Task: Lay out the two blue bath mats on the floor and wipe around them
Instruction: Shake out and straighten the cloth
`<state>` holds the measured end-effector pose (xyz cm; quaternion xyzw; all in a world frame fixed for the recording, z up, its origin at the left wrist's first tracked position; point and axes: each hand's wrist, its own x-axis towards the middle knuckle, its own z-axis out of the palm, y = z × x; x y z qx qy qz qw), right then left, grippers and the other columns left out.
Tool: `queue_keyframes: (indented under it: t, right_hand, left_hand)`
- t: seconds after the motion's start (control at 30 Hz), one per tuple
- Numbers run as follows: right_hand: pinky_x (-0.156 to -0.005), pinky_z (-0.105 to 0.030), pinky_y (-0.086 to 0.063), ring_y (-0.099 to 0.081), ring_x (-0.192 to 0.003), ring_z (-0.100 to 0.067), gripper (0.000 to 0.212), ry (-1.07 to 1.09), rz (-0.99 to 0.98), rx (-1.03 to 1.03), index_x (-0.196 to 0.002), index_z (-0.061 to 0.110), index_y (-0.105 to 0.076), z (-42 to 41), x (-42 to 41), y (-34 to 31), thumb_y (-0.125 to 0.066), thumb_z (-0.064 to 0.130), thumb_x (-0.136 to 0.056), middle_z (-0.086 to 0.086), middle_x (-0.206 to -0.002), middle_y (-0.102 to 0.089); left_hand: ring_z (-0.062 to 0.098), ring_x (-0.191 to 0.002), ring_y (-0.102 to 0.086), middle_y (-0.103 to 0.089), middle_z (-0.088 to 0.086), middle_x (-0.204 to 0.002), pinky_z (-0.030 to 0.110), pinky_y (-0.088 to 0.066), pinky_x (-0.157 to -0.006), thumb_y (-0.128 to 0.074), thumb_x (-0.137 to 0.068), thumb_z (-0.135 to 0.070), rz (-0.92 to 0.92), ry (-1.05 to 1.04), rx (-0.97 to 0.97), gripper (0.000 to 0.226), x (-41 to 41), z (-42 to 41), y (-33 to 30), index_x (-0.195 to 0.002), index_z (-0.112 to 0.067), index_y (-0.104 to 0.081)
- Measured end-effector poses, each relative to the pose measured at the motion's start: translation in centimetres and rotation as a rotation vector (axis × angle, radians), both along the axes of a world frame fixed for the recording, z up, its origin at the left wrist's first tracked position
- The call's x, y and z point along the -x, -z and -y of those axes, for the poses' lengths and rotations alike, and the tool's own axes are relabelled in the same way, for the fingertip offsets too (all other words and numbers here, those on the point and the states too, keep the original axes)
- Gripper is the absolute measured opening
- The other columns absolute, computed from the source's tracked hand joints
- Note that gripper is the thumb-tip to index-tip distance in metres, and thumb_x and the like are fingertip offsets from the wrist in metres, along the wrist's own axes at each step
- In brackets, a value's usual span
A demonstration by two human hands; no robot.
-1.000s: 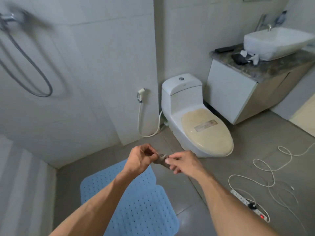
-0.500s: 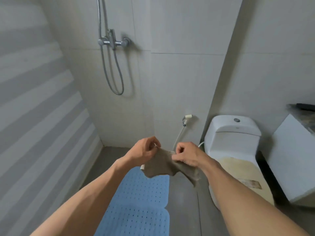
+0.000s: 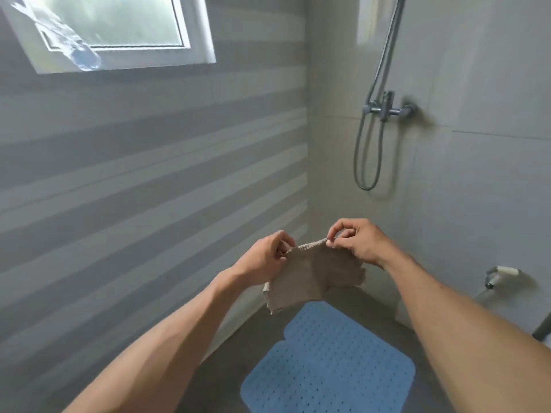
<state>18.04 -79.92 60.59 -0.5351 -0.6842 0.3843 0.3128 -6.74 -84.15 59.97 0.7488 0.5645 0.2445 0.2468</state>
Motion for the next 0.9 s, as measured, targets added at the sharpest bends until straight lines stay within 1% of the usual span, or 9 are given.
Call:
queue_keyframes:
  t: [0.03,0.1,0.17,0.27,0.37,0.43,0.53,0.7,0.9]
  right_hand:
    - [-0.052,-0.022,-0.031,-0.040,-0.060,-0.019,0.014,-0.060,0.004,-0.024,-0.077,0.020,-0.076,-0.2,2.3,-0.4,-0.078,0.007,-0.083,-0.003,-0.059,-0.052]
    - [-0.053,-0.019,-0.040,-0.051,-0.062,-0.015,0.018,-0.161,0.033,-0.053,-0.080,0.027,-0.081,-0.4,6.8,-1.5,-0.076,0.012,-0.087,-0.002,-0.065,-0.066]
    - [-0.059,-0.011,-0.046,-0.062,-0.067,-0.004,0.020,-0.240,0.063,-0.098,-0.084,0.036,-0.082,-0.4,11.0,-2.8,-0.074,0.018,-0.090,0.011,-0.074,-0.075]
    - [-0.066,-0.005,-0.047,-0.066,-0.084,0.005,0.029,-0.380,0.129,-0.201,-0.087,0.042,-0.081,-0.4,16.9,-4.9,-0.067,0.017,-0.093,0.023,-0.089,-0.074]
    - [-0.084,-0.027,-0.054,-0.063,-0.094,-0.005,0.034,-0.514,0.252,-0.369,-0.091,0.054,-0.077,0.1,22.9,-6.7,-0.062,0.022,-0.094,0.022,-0.092,-0.062]
    - [-0.084,-0.034,-0.050,-0.058,-0.094,-0.012,0.032,-0.580,0.345,-0.510,-0.100,0.058,-0.073,1.2,26.7,-7.8,-0.058,0.030,-0.099,0.014,-0.092,-0.056]
    - [-0.078,-0.033,-0.045,-0.057,-0.093,-0.015,0.032,-0.691,0.365,-0.638,-0.109,0.059,-0.069,3.4,31.8,-8.8,-0.053,0.032,-0.102,0.008,-0.098,-0.054]
    - [-0.075,-0.031,-0.043,-0.060,-0.103,-0.018,0.046,-0.845,0.373,-0.760,-0.115,0.059,-0.067,7.5,39.3,-9.5,-0.050,0.019,-0.101,0.007,-0.107,-0.054]
    - [-0.083,-0.035,-0.047,-0.056,-0.107,-0.019,0.042,-0.940,0.317,-0.880,-0.123,0.054,-0.065,11.0,47.1,-11.2,-0.051,0.021,-0.101,0.003,-0.107,-0.051]
  left_hand:
    - [0.009,-0.074,-0.058,-0.067,-0.008,-0.088,0.022,-0.048,-0.068,-0.051,-0.081,-0.002,0.010,-0.059,-0.022,0.032,2.1,1.2,-0.5,-0.105,-0.022,-0.059]
    - [0.010,-0.073,-0.059,-0.068,-0.004,-0.089,0.026,-0.052,-0.068,-0.053,-0.083,-0.005,0.005,-0.165,-0.059,0.027,5.9,3.4,-1.7,-0.101,-0.024,-0.057]
    - [0.012,-0.072,-0.058,-0.068,-0.001,-0.091,0.028,-0.052,-0.064,-0.052,-0.088,-0.008,-0.070,-0.252,-0.081,0.022,9.5,5.4,-2.9,-0.100,-0.026,-0.056]
    - [0.018,-0.073,-0.056,-0.065,0.000,-0.090,0.023,-0.045,-0.062,-0.049,-0.091,-0.005,-0.191,-0.417,-0.151,0.022,13.9,8.5,-4.6,-0.094,-0.021,-0.062]
    - [0.022,-0.076,-0.059,-0.058,0.001,-0.088,0.023,-0.044,-0.068,-0.056,-0.092,-0.005,-0.295,-0.580,-0.182,0.022,17.0,12.0,-6.1,-0.089,-0.016,-0.075]
    - [0.026,-0.081,-0.063,-0.060,0.005,-0.094,0.029,-0.051,-0.076,-0.059,-0.092,-0.007,-0.353,-0.677,-0.165,0.022,18.7,14.4,-6.8,-0.098,-0.019,-0.077]
    - [0.030,-0.088,-0.064,-0.060,0.010,-0.100,0.033,-0.052,-0.085,-0.057,-0.092,-0.004,-0.426,-0.803,-0.131,0.030,20.8,18.2,-7.5,-0.109,-0.019,-0.075]
    - [0.030,-0.099,-0.062,-0.055,0.012,-0.108,0.030,-0.048,-0.090,-0.054,-0.090,0.002,-0.557,-0.935,-0.009,0.042,24.2,24.2,-9.1,-0.120,-0.022,-0.070]
    - [0.032,-0.086,-0.064,-0.041,0.006,-0.094,0.033,-0.053,-0.078,-0.045,-0.094,0.004,-0.798,-1.056,-0.006,0.038,29.3,28.1,-11.0,-0.115,-0.018,-0.068]
